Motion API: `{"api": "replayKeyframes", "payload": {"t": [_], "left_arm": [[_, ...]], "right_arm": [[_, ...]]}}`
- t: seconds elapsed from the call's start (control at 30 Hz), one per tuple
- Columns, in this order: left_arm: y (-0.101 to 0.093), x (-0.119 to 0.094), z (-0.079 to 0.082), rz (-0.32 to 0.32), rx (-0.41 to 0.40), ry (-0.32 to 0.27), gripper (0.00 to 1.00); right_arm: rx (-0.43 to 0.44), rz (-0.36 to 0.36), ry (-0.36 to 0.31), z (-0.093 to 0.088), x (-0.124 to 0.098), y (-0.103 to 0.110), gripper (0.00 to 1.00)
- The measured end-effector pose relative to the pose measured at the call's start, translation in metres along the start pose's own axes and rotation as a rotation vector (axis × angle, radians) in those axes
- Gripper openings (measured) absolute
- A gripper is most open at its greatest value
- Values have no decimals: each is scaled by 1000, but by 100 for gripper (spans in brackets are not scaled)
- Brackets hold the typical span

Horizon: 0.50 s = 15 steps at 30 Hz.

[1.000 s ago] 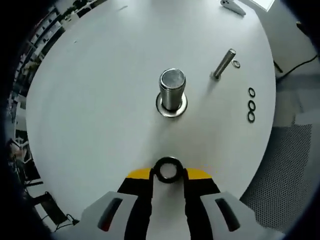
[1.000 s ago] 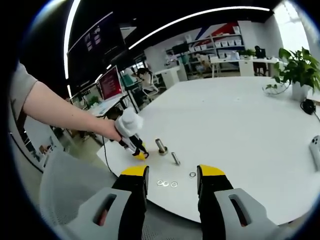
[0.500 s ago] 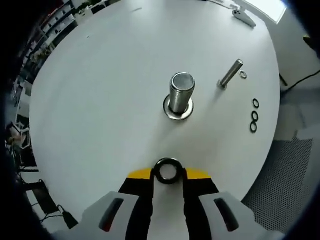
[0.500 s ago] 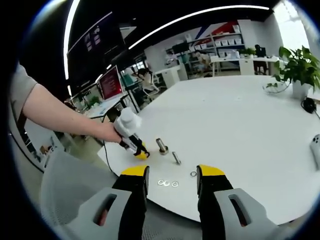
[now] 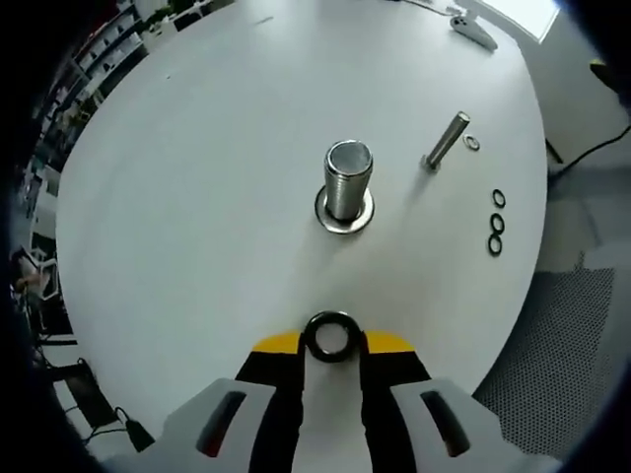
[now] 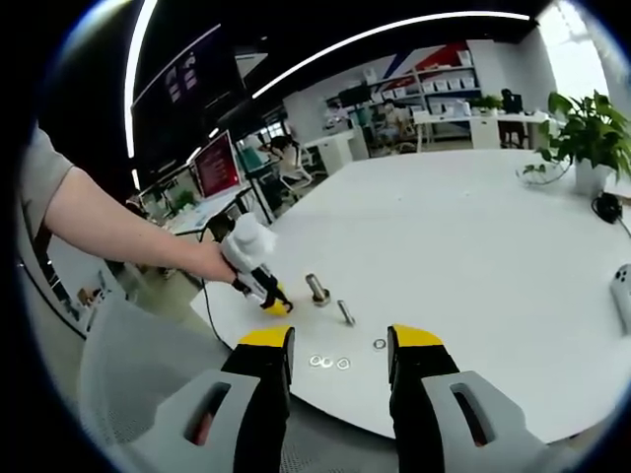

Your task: Place the washer onto the threaded stud by aligning its center hole with the stud, sliding it down to the base, and recovering from edge contact or off-axis alignment until the washer reaches the visible bottom stop.

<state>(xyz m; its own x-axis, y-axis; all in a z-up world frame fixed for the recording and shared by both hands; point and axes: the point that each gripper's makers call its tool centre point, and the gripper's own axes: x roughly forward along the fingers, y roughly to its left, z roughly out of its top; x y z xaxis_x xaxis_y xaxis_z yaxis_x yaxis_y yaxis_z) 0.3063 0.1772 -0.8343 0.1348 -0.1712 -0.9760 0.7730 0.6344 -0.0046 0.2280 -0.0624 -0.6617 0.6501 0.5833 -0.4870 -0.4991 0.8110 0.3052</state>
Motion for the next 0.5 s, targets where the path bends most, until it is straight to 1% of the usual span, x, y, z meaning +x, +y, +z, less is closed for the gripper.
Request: {"api": "replayKeyframes", "payload": {"t": [0.13, 0.23, 0.33, 0.37, 0.4, 0.5], "left_arm": [[1, -7, 9, 5, 23, -24, 18], [3, -11, 16, 3, 18, -44, 18], [2, -17, 25, 3, 26, -77, 18], [3, -21, 32, 13, 47, -103, 19], [3, -24, 36, 17, 56, -115, 19], [7, -33, 46, 20, 43, -147, 19]], "right_arm": [[4, -1, 3, -1, 0, 0, 40], [-8, 5, 13, -2, 1, 2, 40], [-6, 6, 13, -2, 1, 2, 40], [-3, 7, 10, -2, 1, 2, 40], [0, 8, 8, -1, 1, 1, 40], [-2, 11, 11, -2, 1, 3, 40]]}}
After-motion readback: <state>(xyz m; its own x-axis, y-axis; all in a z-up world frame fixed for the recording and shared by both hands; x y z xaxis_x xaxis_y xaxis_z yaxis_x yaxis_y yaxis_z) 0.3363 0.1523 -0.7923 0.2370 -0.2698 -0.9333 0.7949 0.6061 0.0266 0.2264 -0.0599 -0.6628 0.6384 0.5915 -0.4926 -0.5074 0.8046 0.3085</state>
